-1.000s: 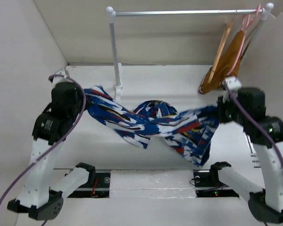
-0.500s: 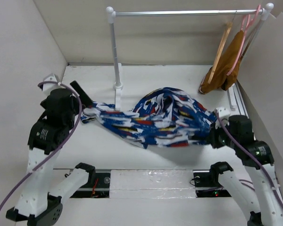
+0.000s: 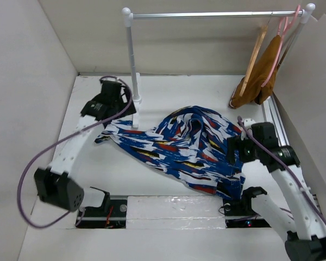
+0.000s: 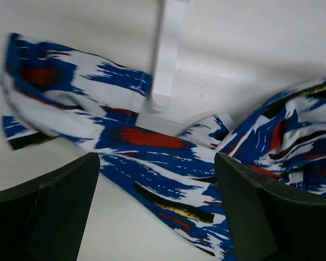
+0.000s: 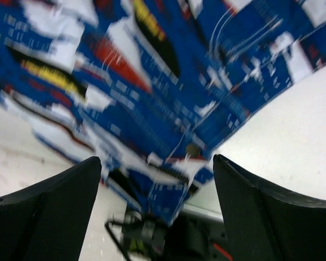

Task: Place the trousers on the hanger
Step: Flatten out the trousers at the center of the board.

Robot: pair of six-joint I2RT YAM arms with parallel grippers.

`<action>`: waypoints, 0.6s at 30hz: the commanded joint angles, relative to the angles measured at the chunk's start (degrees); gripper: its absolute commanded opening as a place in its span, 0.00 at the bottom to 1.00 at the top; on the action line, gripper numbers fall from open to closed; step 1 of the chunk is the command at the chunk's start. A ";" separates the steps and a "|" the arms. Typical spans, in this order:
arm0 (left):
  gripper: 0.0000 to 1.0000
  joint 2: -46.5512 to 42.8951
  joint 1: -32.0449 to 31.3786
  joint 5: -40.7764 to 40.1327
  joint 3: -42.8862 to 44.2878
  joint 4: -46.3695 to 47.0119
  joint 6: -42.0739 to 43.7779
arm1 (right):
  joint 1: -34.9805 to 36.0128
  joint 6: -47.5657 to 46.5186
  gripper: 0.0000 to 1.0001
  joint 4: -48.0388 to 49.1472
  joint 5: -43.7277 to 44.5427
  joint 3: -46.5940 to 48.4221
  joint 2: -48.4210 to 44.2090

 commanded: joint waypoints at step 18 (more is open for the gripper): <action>0.87 36.02 -12.81 17.17 5.11 15.21 13.03 | -28.91 3.18 0.94 39.15 -4.17 -16.62 19.65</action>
